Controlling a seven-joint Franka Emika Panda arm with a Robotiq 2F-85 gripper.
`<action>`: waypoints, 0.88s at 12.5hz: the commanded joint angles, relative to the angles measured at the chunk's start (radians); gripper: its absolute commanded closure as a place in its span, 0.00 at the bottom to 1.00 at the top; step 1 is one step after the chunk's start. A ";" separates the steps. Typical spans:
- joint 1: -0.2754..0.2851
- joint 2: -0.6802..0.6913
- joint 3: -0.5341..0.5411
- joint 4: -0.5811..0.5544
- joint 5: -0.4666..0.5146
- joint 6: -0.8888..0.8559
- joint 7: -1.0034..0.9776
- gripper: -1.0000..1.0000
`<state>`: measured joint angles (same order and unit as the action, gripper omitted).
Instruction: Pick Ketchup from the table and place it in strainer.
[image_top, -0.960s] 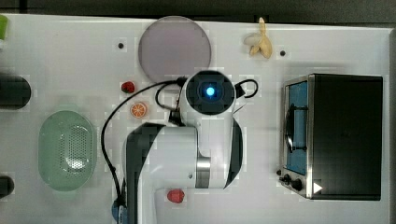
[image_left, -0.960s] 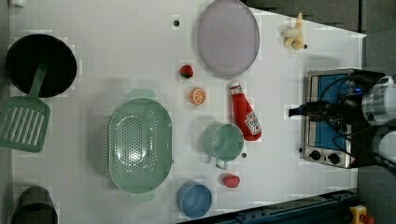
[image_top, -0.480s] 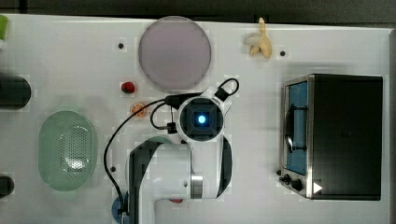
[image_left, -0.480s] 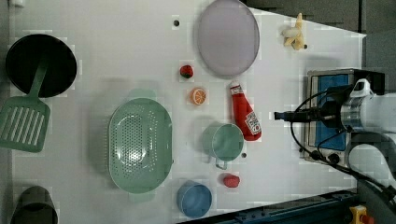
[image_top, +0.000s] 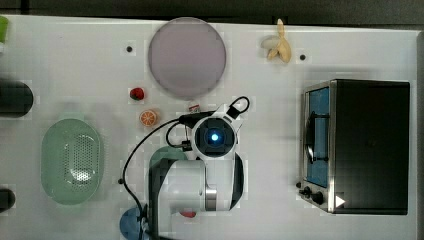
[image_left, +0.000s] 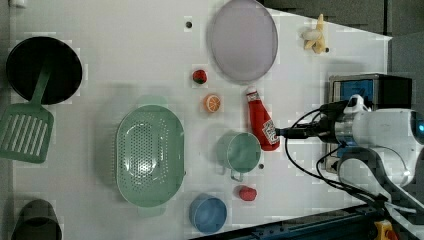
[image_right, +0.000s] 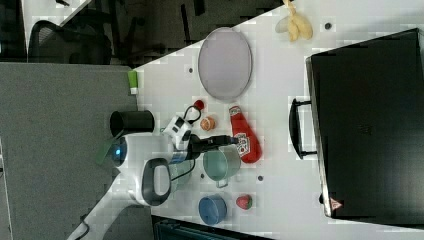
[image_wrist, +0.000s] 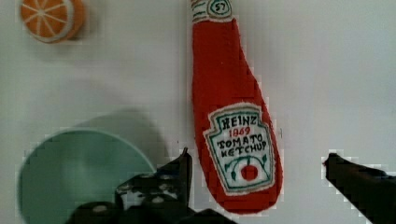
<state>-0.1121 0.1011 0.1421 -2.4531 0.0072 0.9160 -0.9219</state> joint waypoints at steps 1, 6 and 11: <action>0.001 0.083 0.008 0.011 0.004 0.076 -0.049 0.00; 0.006 0.223 0.007 0.009 0.003 0.234 -0.049 0.00; 0.010 0.263 0.002 0.009 0.003 0.283 -0.049 0.29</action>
<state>-0.1110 0.4014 0.1350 -2.4590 0.0128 1.1953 -0.9355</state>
